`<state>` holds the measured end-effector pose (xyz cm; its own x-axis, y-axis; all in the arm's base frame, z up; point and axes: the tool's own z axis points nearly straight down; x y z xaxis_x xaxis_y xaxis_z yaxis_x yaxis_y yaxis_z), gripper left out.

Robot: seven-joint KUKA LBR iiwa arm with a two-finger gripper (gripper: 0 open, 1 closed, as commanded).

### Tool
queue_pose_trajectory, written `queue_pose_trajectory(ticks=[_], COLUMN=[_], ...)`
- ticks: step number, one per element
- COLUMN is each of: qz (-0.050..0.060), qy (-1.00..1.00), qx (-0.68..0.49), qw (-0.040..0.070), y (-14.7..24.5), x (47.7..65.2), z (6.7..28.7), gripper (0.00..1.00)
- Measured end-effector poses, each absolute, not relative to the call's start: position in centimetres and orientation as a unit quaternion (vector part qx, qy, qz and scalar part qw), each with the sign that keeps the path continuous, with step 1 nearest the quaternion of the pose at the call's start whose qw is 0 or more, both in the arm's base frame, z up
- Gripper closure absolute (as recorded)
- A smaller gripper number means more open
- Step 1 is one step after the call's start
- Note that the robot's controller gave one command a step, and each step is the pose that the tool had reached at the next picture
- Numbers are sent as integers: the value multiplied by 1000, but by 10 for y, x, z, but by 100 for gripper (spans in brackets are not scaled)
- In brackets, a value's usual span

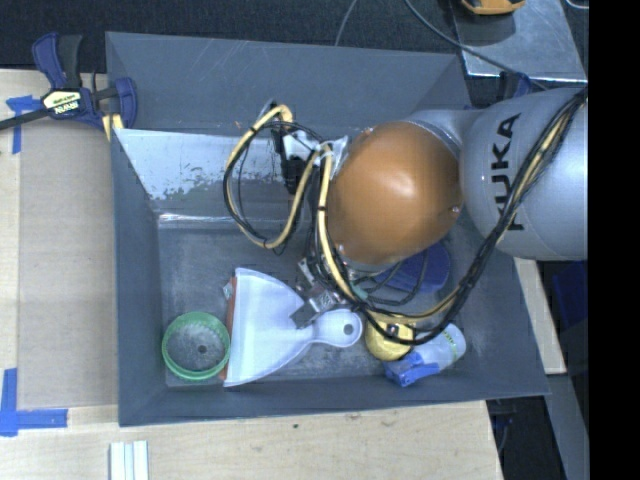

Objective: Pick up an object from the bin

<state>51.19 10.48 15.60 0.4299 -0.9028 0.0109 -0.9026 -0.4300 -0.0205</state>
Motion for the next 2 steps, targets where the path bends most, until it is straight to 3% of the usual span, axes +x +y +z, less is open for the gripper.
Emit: queue_pose_trajectory(ticks=[1, 2], qz=[-9, -12], qy=[664, 530], qx=[-747, -848], qw=[10, 12], y=[140, 192], x=[526, 555], z=[168, 294], gripper=[100, 100])
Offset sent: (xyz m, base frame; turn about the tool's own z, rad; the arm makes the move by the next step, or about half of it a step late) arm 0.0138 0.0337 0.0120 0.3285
